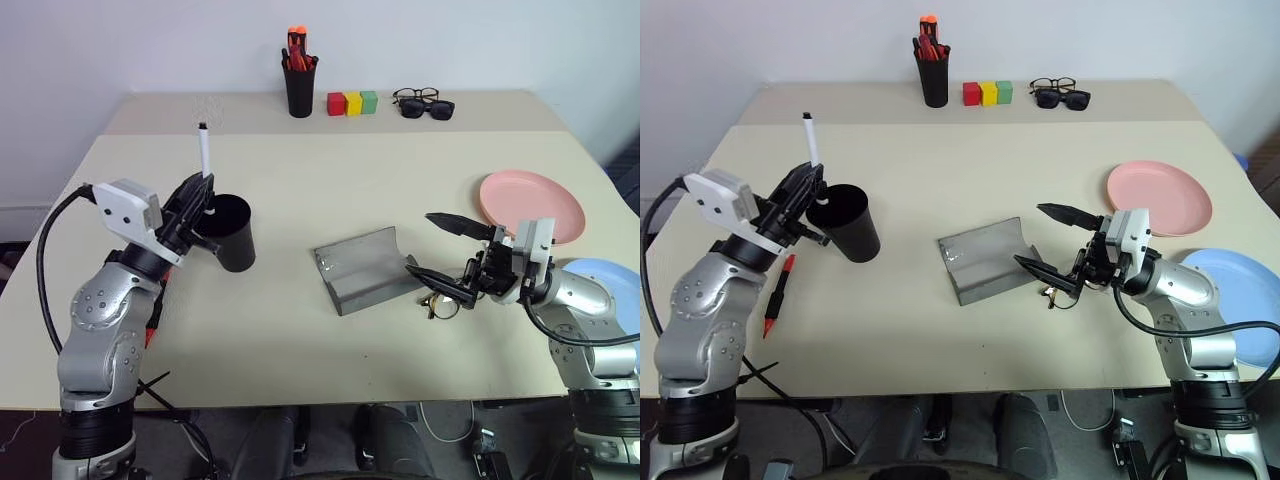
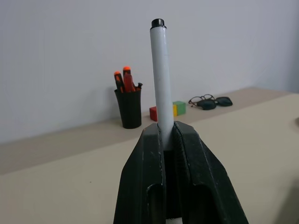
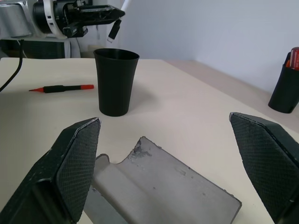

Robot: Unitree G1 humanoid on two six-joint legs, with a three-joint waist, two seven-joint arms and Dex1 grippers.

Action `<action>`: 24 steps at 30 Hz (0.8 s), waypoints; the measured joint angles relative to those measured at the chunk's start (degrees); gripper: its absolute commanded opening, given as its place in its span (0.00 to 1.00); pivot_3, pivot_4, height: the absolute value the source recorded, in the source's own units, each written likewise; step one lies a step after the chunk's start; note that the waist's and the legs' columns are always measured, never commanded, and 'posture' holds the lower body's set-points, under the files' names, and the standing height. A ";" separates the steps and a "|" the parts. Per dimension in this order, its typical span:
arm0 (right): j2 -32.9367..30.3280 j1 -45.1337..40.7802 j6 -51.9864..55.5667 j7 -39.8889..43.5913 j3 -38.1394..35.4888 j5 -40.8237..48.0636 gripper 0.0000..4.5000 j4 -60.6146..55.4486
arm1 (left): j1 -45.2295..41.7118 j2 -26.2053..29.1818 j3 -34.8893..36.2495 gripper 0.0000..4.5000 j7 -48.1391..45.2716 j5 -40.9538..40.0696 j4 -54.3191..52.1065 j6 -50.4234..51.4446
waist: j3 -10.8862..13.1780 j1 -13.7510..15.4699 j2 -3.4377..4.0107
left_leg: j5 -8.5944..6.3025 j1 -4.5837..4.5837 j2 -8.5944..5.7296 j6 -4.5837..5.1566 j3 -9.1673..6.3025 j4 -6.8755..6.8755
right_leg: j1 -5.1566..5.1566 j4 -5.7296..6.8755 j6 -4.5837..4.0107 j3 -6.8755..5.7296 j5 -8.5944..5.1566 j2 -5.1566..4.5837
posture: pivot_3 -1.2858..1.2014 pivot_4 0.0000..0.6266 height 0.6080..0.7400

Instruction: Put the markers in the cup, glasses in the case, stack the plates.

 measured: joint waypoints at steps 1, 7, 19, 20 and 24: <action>0.00 0.00 0.00 0.00 0.00 -0.01 1.00 0.00 | 0.00 0.00 -0.12 0.34 0.01 0.05 0.00 0.00 | 0.00 -0.01 0.00 | 0.00 0.00 0.00 0.00 0.00 0.00 | 0.00 0.00 0.00 0.00 0.00 0.00 | 0.52 0.24 1.00; 0.00 0.00 0.00 -0.18 0.00 -0.04 1.00 -0.02 | 0.69 -0.05 -0.60 0.99 -0.23 0.38 -0.01 0.19 | 0.00 0.01 0.00 | 0.00 0.00 0.00 0.00 0.00 -0.01 | -0.01 -0.01 0.00 0.00 0.00 0.00 | 0.52 0.24 1.00; 1.06 -0.35 0.89 -1.04 0.35 -0.15 1.00 -0.11 | -4.04 3.13 9.06 0.99 5.89 -5.96 0.20 8.39 | 0.03 -0.02 -0.03 | 0.00 -0.01 0.00 0.00 0.00 -0.02 | -0.06 0.01 0.01 0.00 0.00 0.02 | 0.52 0.24 1.00; 1.18 -0.67 0.91 -1.02 0.62 -0.35 1.00 0.00 | -5.17 4.35 11.55 0.99 7.83 -7.20 0.68 10.74 | 0.03 -0.09 -0.03 | 0.00 0.00 0.00 0.00 0.00 -0.02 | -0.05 0.01 0.02 0.00 0.00 0.02 | 0.52 0.24 1.00; 1.51 -2.67 0.90 -0.50 1.59 -1.13 1.00 1.88 | -6.08 10.48 19.16 0.99 16.14 -13.69 3.96 29.55 | 0.07 -0.09 -0.08 | 0.00 0.01 0.00 0.00 0.00 -0.01 | -0.06 0.06 0.21 -0.02 0.09 0.07 | 0.52 0.24 1.00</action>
